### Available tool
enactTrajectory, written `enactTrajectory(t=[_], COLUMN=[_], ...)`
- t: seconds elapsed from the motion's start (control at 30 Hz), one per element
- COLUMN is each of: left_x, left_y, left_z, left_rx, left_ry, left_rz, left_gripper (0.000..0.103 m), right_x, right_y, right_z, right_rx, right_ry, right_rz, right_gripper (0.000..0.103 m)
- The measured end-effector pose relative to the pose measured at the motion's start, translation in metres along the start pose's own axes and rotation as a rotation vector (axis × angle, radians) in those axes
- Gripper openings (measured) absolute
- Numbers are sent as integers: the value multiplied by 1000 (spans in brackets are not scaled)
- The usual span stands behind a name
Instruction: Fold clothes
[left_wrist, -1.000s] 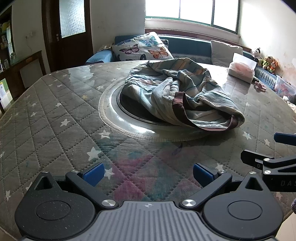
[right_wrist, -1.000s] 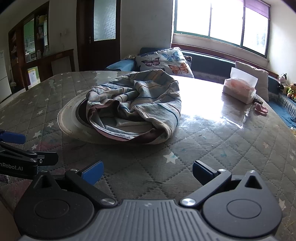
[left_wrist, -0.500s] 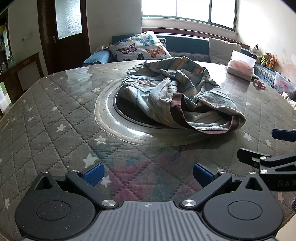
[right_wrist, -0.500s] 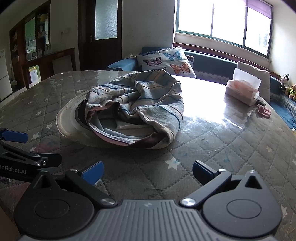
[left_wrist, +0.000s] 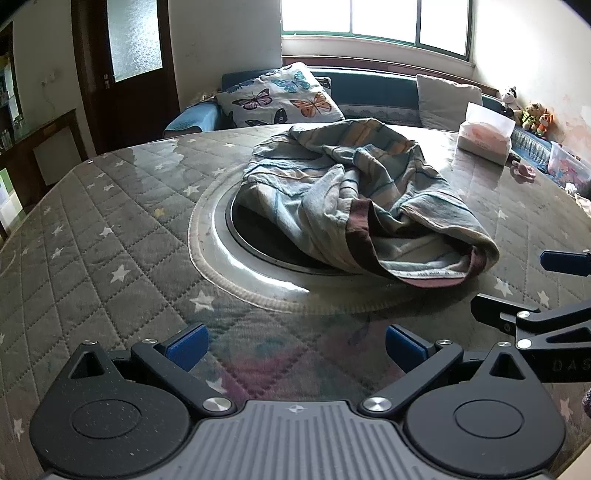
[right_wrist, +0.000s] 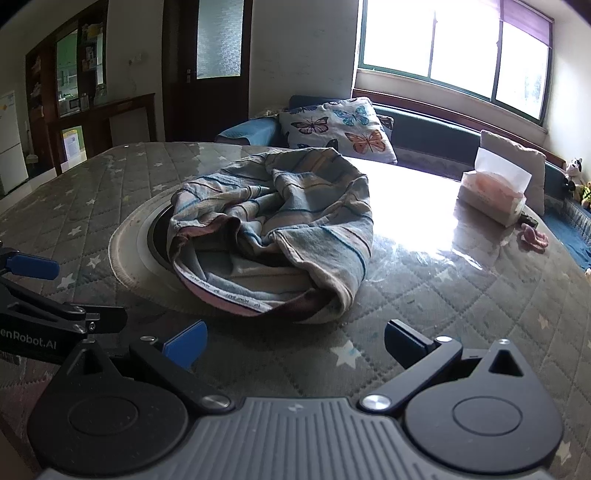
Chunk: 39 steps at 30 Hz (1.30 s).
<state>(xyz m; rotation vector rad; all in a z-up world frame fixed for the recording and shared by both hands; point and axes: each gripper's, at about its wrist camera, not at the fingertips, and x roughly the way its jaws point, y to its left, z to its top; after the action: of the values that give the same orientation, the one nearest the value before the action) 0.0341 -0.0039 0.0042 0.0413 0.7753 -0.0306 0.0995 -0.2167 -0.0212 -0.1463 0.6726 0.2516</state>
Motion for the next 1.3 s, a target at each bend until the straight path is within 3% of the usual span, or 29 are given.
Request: enactTrajectory(t=[0.4,0.8,1.0,1.2,1.3], left_x=[11,30,50,74,88], left_y=[4,8,2,-8,-12], left_z=[20,67,89,107,114], left_rx=[5,16,45,64,80], left_ry=[-14,-84,-91,-72,-54], left_rz=[14,24,-19,-69,-101], left_gripper=[103,100,91,80,76], right_x=[13,37,57,74,81], right_y=[-1,-7,-6,-5,-4], right_z=[17,45,53,58,60], right_rx=[-32,-86,-116,-141,-155], right_ry=[-9,-25,0,28,40], right_rz=[0,-2,11,28,34], right_gripper=[103,102,94,78,64])
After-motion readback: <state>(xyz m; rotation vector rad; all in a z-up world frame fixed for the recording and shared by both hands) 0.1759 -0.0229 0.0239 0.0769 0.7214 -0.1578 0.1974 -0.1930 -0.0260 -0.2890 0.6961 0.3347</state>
